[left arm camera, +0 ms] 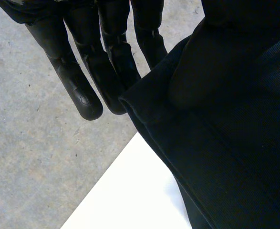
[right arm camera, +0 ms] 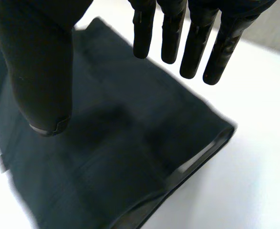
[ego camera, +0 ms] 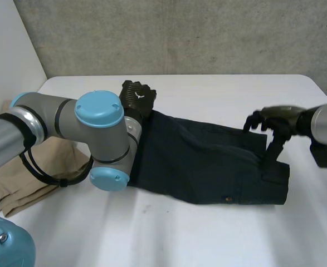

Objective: Fold the laundry.

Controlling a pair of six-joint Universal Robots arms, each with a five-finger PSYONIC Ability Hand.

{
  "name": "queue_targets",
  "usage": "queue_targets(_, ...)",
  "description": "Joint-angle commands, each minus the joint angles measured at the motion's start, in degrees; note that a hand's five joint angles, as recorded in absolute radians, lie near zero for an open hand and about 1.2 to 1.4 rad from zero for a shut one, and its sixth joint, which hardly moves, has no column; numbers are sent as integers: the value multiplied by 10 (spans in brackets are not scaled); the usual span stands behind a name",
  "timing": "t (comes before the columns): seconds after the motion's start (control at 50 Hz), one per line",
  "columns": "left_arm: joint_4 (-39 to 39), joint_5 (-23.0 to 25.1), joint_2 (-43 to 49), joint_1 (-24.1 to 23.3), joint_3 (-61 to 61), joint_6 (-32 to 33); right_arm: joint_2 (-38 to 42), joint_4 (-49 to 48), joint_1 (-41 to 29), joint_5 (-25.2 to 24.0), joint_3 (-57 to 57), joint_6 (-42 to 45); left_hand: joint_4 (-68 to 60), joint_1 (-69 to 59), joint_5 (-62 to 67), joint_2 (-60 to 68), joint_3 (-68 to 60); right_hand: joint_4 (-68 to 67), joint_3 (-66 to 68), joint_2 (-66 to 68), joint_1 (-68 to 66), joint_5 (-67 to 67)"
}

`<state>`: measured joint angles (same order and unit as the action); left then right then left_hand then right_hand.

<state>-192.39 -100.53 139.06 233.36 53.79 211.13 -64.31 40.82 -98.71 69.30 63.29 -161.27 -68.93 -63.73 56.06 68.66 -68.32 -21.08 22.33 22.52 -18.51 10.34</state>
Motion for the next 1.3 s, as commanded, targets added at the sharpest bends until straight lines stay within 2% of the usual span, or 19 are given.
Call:
queue_targets(0.02, 3, 1, 1, 3, -11, 0, 1, -26, 0, -7, 102, -1, -111, -163, 139, 113, -117, -1, -12, -13, -27, 8)
queue_targets(0.08, 3, 2, 5, 3, -16, -1, 9, -58, 0, -4, 114, -1, -111, -163, 139, 113, -117, -50, 37, 35, -75, 57)
queue_targets(0.18, 5, 2, 20, 3, -32, -1, 51, -148, -4, 9, 93, -22, -111, -163, 139, 113, -117, -588, 576, 574, -614, 596)
queue_targets(0.26, 5, 2, 38, 3, -55, 2, 68, -210, -6, 40, 48, -50, -111, -163, 139, 113, -117, -589, 577, 575, -615, 597)
queue_targets(0.4, 15, 1, 89, 4, -140, 2, 136, -253, -16, 87, -32, -49, -111, -163, 139, 113, -117, -589, 577, 575, -615, 597)
queue_targets(0.52, 67, -1, 165, 9, -268, -2, 190, -309, -37, 156, -91, -28, -111, -163, 139, 113, -117, -589, 577, 575, -615, 597)
queue_targets(0.6, 123, -3, 227, 10, -374, -5, 212, -338, -49, 165, -99, 1, -111, -163, 139, 113, -117, -589, 577, 575, -615, 597)
queue_targets(0.74, 242, -12, 342, 7, -582, -41, 243, -396, -70, 145, -94, 14, -111, -163, 139, 113, -117, -589, 577, 575, -615, 597)
queue_targets(0.76, 251, -16, 349, 7, -590, -53, 247, -401, -73, 142, -94, 17, -111, -163, 139, 113, -117, -536, 524, 522, -562, 544)
queue_targets(0.78, 258, -19, 352, 7, -591, -62, 250, -406, -75, 139, -94, 18, -111, -163, 139, 113, -117, -393, 380, 378, -418, 400)
queue_targets(0.8, 263, -22, 353, 6, -592, -75, 257, -410, -75, 145, -99, 20, -111, -163, 139, 113, -117, -43, 31, 29, -69, 51)
queue_targets(0.82, 271, -28, 352, 6, -591, -96, 262, -407, -75, 146, -102, 22, -111, -163, 139, 113, -117, 111, -123, -125, 85, -103)
queue_targets(0.88, 279, -28, 351, 4, -589, -121, 257, -404, -78, 148, -105, 36, -86, -138, 115, 89, -92, 111, -123, -125, 85, -103)
queue_targets(0.98, 311, -29, 348, 1, -578, -128, 209, -387, -77, 152, -88, 44, 589, 537, -560, -586, 583, 111, -123, -125, 85, -103)
queue_targets(1.14, 380, -39, 310, -21, -549, -150, 103, -342, -72, 163, -16, 48, 589, 537, -561, -587, 583, 111, -123, -125, 85, -103)
queue_targets(1.3, 445, -64, 278, -21, -541, -232, 38, -280, -70, 160, 75, 55, 589, 537, -561, -587, 583, 111, -123, -125, 85, -103)
